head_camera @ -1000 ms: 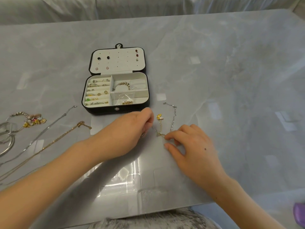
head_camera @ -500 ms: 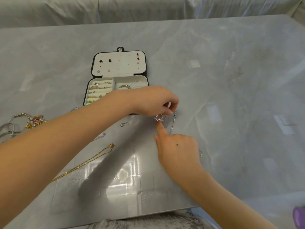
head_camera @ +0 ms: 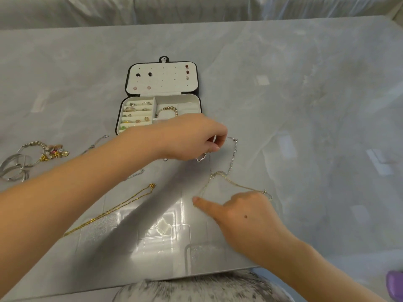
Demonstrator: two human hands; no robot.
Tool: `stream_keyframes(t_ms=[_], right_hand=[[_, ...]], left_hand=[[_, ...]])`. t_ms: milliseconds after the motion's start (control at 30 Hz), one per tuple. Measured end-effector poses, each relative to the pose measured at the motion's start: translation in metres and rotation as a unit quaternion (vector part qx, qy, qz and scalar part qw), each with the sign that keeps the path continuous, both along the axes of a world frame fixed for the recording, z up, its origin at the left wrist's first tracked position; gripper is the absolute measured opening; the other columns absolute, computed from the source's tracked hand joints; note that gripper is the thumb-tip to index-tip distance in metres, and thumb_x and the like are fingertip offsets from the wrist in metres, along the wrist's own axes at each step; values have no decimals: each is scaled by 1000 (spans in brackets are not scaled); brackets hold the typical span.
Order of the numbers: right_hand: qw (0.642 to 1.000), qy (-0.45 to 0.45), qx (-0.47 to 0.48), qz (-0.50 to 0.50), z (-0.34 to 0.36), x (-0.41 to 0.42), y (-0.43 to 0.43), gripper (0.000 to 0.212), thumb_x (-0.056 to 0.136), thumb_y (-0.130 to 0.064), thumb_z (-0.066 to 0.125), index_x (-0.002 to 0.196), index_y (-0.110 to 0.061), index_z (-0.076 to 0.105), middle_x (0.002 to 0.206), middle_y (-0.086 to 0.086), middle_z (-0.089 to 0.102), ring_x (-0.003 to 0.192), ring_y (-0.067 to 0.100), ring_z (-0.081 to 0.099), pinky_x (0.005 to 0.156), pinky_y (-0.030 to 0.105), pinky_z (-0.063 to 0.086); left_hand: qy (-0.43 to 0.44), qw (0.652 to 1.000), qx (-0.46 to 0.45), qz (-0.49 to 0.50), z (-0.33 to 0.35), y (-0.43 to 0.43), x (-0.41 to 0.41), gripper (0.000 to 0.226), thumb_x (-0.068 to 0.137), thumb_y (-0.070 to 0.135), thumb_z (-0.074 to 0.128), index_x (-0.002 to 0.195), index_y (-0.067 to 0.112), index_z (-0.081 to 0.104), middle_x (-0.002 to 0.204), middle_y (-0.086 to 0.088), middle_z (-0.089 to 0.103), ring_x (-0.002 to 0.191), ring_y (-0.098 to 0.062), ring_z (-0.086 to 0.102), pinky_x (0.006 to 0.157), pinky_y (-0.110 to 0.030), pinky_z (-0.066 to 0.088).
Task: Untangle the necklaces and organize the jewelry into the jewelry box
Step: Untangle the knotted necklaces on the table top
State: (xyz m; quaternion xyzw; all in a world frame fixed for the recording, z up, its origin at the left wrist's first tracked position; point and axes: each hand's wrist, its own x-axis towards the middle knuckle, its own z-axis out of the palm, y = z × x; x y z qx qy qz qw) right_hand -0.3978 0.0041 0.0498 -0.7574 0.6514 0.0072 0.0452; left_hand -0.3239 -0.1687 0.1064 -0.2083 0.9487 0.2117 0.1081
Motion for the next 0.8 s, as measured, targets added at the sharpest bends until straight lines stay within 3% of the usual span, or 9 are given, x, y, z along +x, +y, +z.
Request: stream_keyframes(t_ms=[67, 133, 233, 300, 500, 633, 700, 800], right_hand=[[999, -20, 25, 36, -1, -9, 8, 80, 35, -9, 80, 109, -35, 67, 35, -8, 22, 34, 15, 21, 44, 16, 2], [996, -55, 31, 65, -4, -17, 13, 72, 46, -9, 79, 111, -36, 66, 34, -8, 33, 31, 14, 31, 35, 17, 20], [990, -116, 10, 79, -6, -24, 18, 50, 70, -12, 54, 110, -39, 66, 36, -9, 38, 34, 14, 38, 33, 20, 33], [985, -156, -1, 78, -6, -26, 19, 47, 75, -16, 41, 106, -40, 68, 39, -9, 39, 36, 15, 40, 34, 21, 36], [971, -226, -72, 27, -1, -31, 17, 29, 83, -31, 45, 96, -38, 70, 51, -13, 49, 53, 7, 44, 46, 17, 29], [971, -162, -136, -110, 2, -34, 4, 23, 79, -38, 48, 84, -28, 69, 63, -16, 56, 61, 5, 50, 51, 15, 31], [971, -127, -138, -146, -2, -37, 0, 18, 78, -36, 56, 82, -24, 68, 66, -12, 55, 60, 13, 54, 52, 21, 34], [969, -128, -116, -174, -4, -43, -1, 14, 75, -34, 65, 81, -22, 67, 70, -7, 56, 64, 18, 53, 54, 25, 37]], left_hand=[[-3, 1000, 6, 7, -1, 9, 17, 10, 94, 20, 48, 86, 26, 48, 70, 12, 54, 66, 2, 46, 63, -24, 35], [-10, 1000, 9, 18, -5, 16, 33, 9, 94, 21, 47, 88, 27, 48, 71, 11, 56, 67, 1, 48, 66, -25, 39], [-27, 999, -11, 27, -13, 23, 53, 5, 94, 25, 46, 91, 28, 48, 70, 15, 50, 65, 3, 43, 64, -25, 33], [-40, 999, -16, 28, -18, 27, 63, 6, 95, 27, 45, 90, 31, 44, 71, 15, 48, 65, 2, 42, 64, -24, 33], [-38, 999, -7, 29, -27, 41, 79, 4, 95, 31, 44, 91, 31, 45, 69, 15, 48, 65, 1, 43, 58, -14, 33], [2, 998, -47, 31, -26, 47, 82, 13, 94, 40, 43, 95, 33, 54, 70, 15, 48, 64, -3, 43, 56, -12, 30], [14, 997, -76, 31, -24, 49, 83, 18, 93, 44, 42, 97, 35, 58, 78, 16, 52, 70, -5, 45, 55, -11, 26], [49, 991, -126, 21, -20, 53, 87, 24, 88, 47, 49, 81, 32, 66, 77, 12, 57, 67, -12, 57, 49, -15, 20]])
